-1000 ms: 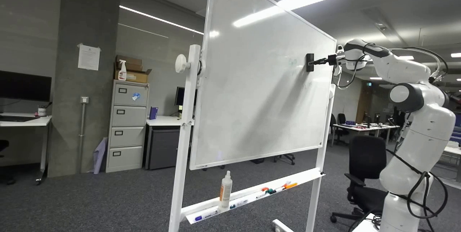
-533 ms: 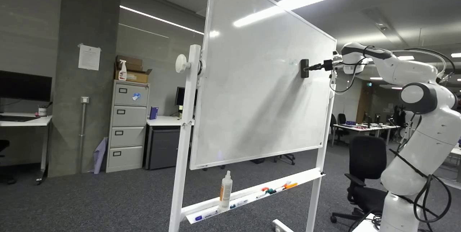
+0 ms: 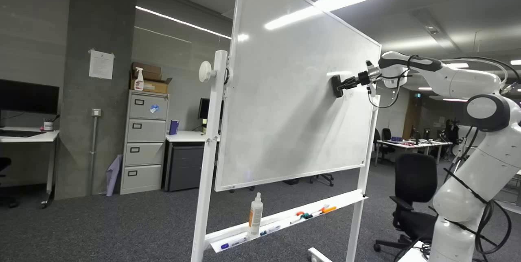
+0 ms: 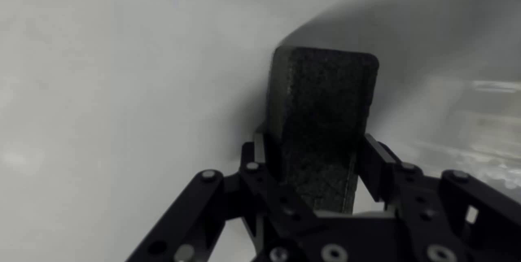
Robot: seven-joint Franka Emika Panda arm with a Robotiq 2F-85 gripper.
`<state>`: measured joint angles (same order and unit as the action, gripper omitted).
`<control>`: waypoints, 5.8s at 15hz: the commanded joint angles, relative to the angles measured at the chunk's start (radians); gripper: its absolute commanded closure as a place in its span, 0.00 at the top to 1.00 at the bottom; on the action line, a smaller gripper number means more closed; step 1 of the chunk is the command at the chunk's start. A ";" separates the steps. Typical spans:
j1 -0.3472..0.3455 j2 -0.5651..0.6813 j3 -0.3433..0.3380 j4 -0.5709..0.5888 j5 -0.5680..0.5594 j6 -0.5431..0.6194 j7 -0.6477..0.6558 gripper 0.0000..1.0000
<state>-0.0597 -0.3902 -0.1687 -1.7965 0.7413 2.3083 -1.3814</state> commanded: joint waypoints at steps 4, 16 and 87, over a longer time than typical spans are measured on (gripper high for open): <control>0.047 -0.053 0.055 -0.053 -0.230 0.151 0.017 0.34; 0.068 -0.015 0.054 0.098 -0.574 0.300 0.365 0.34; 0.052 0.070 0.236 0.283 -1.166 -0.187 0.691 0.34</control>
<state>-0.0157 -0.3671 0.0640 -1.5864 -0.3868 2.1583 -0.7083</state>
